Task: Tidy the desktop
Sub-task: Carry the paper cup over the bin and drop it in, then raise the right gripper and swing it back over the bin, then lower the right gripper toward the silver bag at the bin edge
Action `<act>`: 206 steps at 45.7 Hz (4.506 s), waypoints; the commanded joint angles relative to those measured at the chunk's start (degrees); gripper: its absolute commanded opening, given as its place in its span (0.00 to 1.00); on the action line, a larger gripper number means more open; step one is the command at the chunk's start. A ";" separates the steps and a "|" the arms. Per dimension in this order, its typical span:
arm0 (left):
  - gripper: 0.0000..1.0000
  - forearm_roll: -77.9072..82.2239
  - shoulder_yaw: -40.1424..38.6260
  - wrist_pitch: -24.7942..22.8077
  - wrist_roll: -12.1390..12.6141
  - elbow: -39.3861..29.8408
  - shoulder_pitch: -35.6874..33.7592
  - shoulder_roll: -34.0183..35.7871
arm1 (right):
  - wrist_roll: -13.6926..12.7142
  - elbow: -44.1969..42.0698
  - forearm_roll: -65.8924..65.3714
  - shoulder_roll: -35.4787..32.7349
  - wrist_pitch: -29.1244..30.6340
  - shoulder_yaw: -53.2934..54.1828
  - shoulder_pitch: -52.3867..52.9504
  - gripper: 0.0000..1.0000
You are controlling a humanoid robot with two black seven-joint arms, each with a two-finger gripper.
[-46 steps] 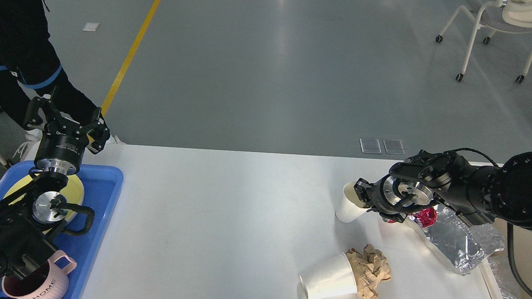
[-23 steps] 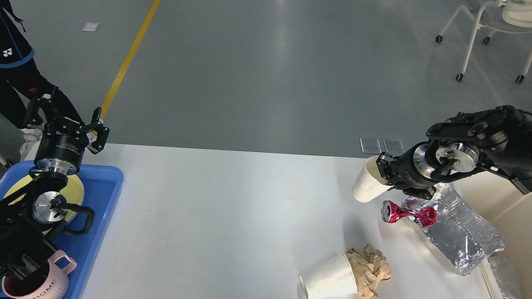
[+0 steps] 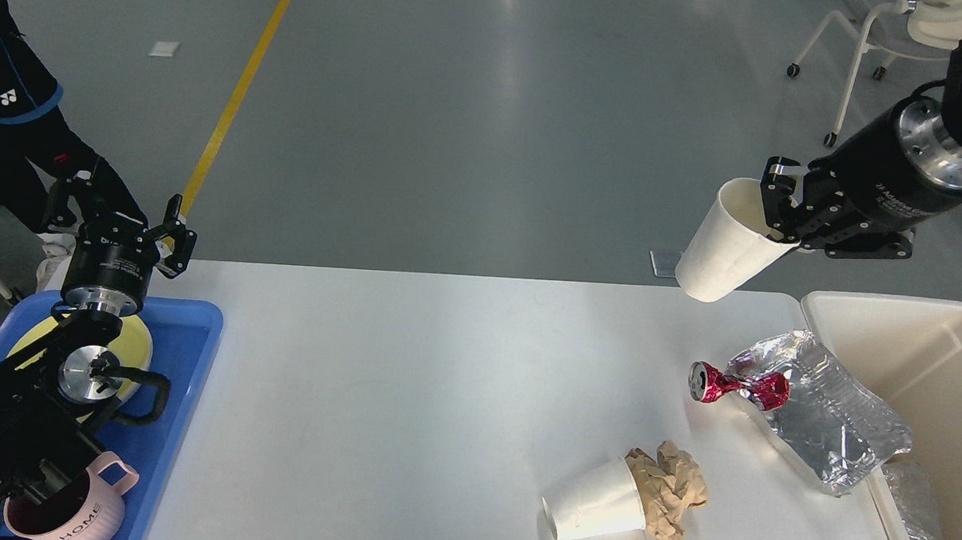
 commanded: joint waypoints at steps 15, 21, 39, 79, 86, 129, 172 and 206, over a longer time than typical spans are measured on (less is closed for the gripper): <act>0.97 0.00 0.00 -0.05 0.00 -0.07 0.00 0.01 | 0.04 -1.11 -10.32 -6.55 -6.48 -6.98 -6.35 0.00; 0.97 0.00 0.00 0.04 0.00 -0.07 0.00 0.01 | 0.13 -14.55 -13.75 -17.10 -16.06 -5.76 -22.95 0.00; 0.97 0.00 0.00 0.04 0.00 -0.07 0.00 0.01 | 0.57 -47.51 -13.14 -22.74 -32.86 25.60 -70.94 0.00; 0.97 0.00 0.00 0.04 0.00 0.02 0.00 0.01 | 1.01 -82.43 -12.96 -5.34 -34.71 42.94 -98.04 1.00; 0.97 0.00 0.00 0.04 0.00 -0.07 0.00 0.01 | 0.74 -82.25 -12.96 -5.42 -33.84 42.94 -96.11 1.00; 0.97 0.00 0.00 -0.05 0.00 -0.07 0.00 -0.08 | -1.27 -39.64 -30.01 -5.07 -1.40 32.04 -39.61 1.00; 0.97 0.00 0.00 0.04 0.00 0.02 0.00 0.01 | -3.65 3.18 -9.09 1.08 -0.25 6.38 2.08 1.00; 0.97 0.00 0.00 0.04 0.00 0.02 0.00 -0.08 | -2.95 -19.66 -14.81 -26.16 -17.22 18.13 -50.20 1.00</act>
